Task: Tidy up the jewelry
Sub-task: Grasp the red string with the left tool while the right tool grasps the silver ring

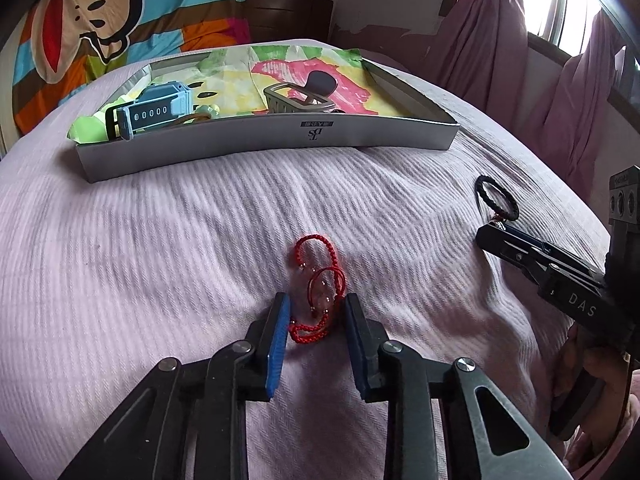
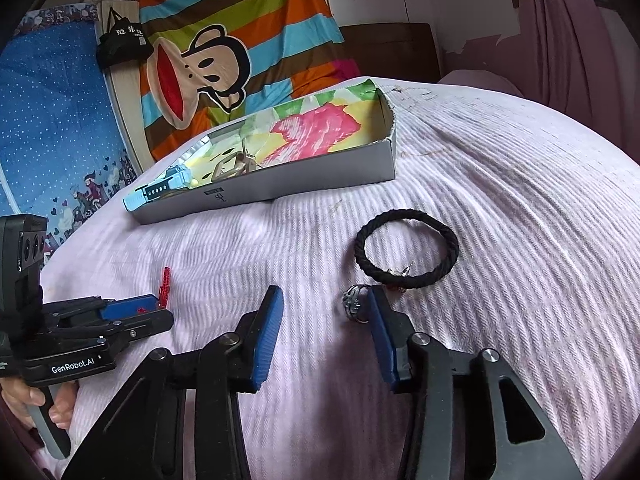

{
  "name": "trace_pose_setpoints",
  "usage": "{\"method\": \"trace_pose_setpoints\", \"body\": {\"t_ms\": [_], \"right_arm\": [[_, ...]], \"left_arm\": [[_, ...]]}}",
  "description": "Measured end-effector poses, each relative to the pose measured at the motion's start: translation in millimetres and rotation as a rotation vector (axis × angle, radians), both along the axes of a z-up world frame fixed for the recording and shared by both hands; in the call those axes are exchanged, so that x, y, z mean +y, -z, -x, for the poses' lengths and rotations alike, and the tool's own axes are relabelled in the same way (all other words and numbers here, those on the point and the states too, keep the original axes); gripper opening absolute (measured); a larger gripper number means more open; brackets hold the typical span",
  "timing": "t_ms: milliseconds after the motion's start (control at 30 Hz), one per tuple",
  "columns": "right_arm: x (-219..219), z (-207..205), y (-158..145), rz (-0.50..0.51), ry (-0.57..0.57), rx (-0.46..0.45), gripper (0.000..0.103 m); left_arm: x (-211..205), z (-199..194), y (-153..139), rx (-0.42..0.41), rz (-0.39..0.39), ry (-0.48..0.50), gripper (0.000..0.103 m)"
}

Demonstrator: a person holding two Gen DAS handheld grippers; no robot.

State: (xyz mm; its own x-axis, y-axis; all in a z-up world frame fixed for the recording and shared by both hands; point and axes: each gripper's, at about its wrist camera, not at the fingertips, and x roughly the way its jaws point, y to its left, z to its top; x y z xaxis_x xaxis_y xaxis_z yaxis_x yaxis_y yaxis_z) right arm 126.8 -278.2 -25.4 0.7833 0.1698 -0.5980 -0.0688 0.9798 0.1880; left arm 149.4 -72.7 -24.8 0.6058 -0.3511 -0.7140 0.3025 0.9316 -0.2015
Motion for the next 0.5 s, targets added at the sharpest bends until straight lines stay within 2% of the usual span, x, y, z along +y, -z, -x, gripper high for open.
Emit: {"method": "trace_pose_setpoints", "body": {"t_ms": [167, 267, 500], "right_arm": [[1.5, -1.7, 2.1, -0.001, -0.005, 0.007, 0.025], [2.9, -2.8, 3.3, -0.005, -0.016, 0.008, 0.016], [10.3, -4.5, 5.0, -0.003, -0.048, 0.010, 0.009]], "left_arm": [[1.1, 0.0, 1.1, 0.001, 0.013, 0.001, 0.012], [2.0, 0.0, 1.4, 0.001, 0.022, 0.003, 0.010], [4.2, 2.4, 1.5, -0.007, 0.040, 0.005, 0.008]]}}
